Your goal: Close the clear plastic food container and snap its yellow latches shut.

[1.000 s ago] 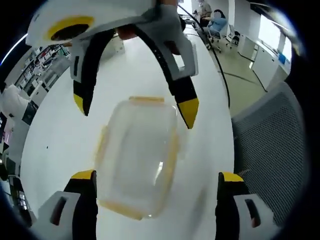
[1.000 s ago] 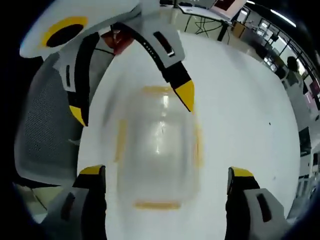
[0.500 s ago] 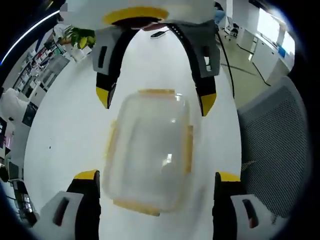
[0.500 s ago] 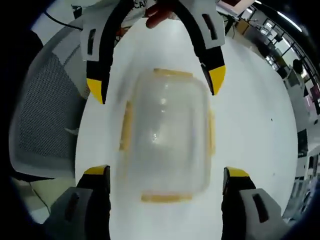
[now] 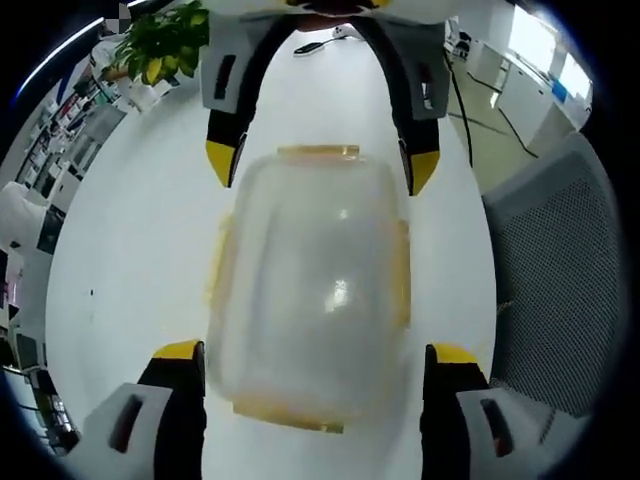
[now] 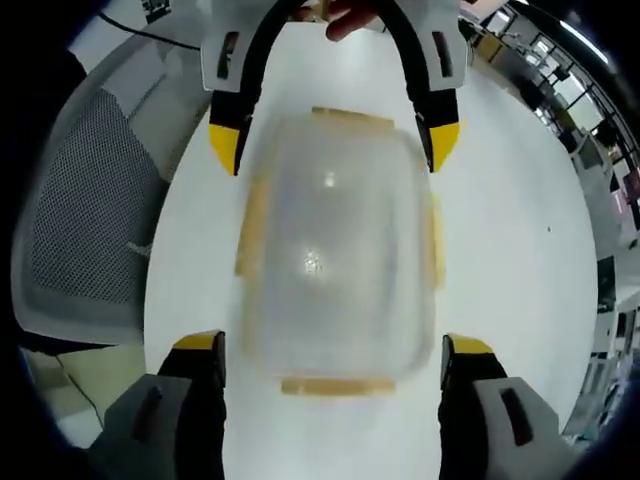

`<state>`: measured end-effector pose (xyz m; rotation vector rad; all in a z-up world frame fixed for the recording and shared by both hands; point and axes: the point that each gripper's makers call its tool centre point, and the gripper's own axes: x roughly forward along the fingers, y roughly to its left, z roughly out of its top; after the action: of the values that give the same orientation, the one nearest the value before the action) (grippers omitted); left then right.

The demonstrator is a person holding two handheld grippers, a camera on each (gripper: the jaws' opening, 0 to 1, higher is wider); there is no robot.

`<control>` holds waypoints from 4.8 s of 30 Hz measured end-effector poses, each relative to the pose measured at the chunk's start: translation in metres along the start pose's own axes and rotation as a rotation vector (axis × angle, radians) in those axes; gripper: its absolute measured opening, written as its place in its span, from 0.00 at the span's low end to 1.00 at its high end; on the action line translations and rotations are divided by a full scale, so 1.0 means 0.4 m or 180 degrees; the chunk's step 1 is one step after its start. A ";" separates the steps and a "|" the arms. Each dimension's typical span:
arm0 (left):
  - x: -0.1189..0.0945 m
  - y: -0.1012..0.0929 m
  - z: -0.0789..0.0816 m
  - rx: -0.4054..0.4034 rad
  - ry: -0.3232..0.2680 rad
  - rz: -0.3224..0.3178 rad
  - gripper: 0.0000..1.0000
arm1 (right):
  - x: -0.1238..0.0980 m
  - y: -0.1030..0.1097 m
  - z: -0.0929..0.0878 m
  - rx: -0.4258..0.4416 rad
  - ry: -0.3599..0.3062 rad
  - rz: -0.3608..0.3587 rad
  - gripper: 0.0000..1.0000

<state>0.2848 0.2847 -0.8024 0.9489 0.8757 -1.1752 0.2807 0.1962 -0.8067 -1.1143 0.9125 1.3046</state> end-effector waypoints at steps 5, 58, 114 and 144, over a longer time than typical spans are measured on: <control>0.008 0.007 -0.002 0.0043 0.0026 0.0003 0.85 | 0.003 0.003 0.005 -0.0005 -0.0004 0.0011 0.82; -0.021 0.032 -0.098 -0.0340 0.0220 0.0204 0.77 | 0.047 -0.047 0.090 -0.0436 -0.0020 -0.0064 0.76; -0.025 0.254 -0.200 -0.0007 -0.0031 -0.0029 0.80 | 0.093 -0.223 0.195 0.0099 0.0253 -0.0143 0.78; -0.009 0.333 -0.188 0.0029 -0.0068 -0.0023 0.81 | 0.106 -0.298 0.180 0.0292 0.0169 -0.0034 0.81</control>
<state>0.4103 0.3722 -0.8074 0.9396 0.8580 -1.1944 0.3962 0.2842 -0.8171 -1.0851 0.9948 1.2173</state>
